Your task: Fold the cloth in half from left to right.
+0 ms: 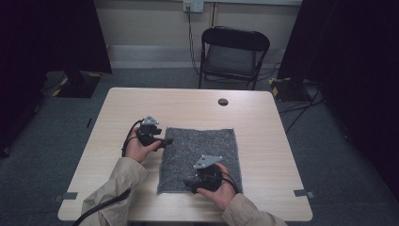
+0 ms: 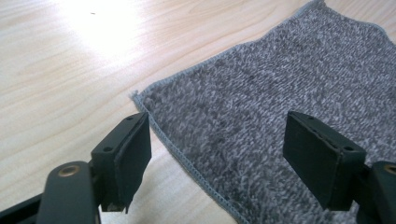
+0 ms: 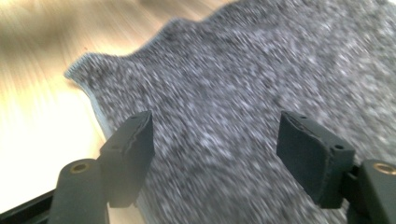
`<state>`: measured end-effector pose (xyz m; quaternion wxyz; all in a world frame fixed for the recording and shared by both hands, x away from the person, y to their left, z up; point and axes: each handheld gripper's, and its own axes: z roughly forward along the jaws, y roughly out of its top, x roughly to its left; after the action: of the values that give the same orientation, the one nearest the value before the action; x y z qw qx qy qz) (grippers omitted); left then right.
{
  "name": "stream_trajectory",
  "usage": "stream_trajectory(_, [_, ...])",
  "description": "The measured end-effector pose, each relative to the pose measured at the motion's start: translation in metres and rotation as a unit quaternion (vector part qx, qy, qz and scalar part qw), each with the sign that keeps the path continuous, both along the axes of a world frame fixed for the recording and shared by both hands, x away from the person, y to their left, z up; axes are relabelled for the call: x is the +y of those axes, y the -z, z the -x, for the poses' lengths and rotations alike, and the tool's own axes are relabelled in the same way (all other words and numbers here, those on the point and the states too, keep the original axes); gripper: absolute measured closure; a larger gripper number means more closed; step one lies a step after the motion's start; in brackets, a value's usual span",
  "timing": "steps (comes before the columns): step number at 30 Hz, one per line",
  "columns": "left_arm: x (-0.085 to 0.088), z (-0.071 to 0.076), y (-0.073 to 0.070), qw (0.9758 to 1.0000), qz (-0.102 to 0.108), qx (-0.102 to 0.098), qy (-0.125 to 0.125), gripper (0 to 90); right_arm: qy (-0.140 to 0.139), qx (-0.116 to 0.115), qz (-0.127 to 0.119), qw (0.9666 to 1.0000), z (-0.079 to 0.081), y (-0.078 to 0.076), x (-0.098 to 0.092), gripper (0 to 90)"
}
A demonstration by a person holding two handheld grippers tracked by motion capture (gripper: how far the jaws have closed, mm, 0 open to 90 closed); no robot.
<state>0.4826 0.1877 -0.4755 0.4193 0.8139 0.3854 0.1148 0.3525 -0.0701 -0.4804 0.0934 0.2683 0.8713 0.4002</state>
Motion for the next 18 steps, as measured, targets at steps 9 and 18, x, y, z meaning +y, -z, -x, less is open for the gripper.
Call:
stream_trajectory(9, [-0.006, -0.009, -0.004, 1.0, -0.006, -0.005, 0.004, 30.0, -0.065, 0.006, -0.013, 0.9978, 0.005, -0.006, 0.035, 48.1])
stream_trajectory(18, [-0.008, -0.016, 0.003, 0.9989, -0.044, -0.017, 0.002, 43.0, -0.102, -0.005, -0.001, 0.9948, 0.009, -0.001, 0.057, 53.7])
